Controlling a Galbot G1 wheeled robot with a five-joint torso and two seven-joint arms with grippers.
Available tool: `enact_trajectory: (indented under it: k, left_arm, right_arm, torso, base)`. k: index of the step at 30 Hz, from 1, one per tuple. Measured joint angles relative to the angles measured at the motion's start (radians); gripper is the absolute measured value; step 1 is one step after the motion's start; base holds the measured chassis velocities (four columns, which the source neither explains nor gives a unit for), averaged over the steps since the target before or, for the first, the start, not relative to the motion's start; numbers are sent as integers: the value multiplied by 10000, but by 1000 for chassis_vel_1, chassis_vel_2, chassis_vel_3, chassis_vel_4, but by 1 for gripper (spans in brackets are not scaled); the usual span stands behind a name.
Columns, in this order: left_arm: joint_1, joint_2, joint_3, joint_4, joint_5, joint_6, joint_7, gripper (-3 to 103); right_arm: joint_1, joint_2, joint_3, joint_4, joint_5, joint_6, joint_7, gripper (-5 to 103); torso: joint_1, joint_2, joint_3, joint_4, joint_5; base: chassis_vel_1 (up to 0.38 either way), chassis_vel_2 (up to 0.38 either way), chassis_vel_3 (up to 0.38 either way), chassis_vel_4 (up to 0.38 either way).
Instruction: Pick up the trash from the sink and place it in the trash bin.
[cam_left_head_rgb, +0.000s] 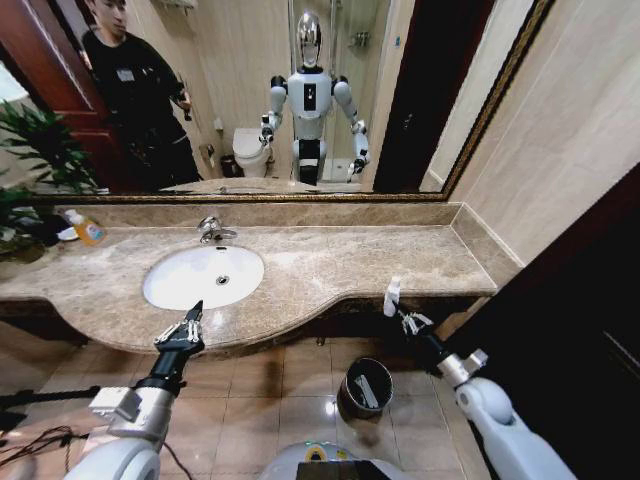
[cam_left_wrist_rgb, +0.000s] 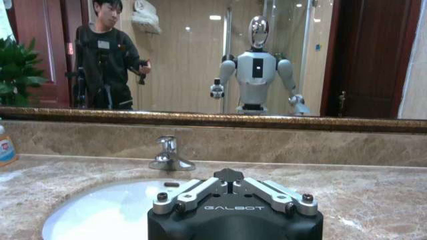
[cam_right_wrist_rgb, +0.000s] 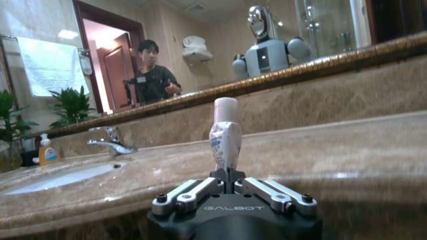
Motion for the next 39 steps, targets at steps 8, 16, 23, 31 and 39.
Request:
enact_trajectory:
  k: [8,16,23,31,39]
  left_arm:
    - [0,0,0,0,0,0,0,0]
    - [0,0,0,0,0,0,0,0]
    - [0,0,0,0,0,0,0,0]
    - [0,0,0,0,0,0,0,0]
    - [0,0,0,0,0,0,-1,0]
  right_arm:
    - [380,269,-427,-1547,-626,496,22,3]
    - [1719,861,-1167,-5418,-1459,1224,303,1]
    - [2853,1371,-1281,-8604,-2511,2066,331,1]
    - [3222,1730,-1280,-9297,-3294,2015,741,1]
    - [3333,2022,-1336,-9823,-3971,2110,941,16]
  torso:
    - [0,0,0,0,-2]
    - [2,-1,1,1,2]
    - [2,-1,1,0,1]
    - [1,-1,1,1,-1]
    - [1,-1,1,0,-1]
  base:
    - [0,0,0,0]
    - [0,0,0,0]
    - [0,0,0,0]
    - [0,0,0,0]
    - [0,0,0,0]
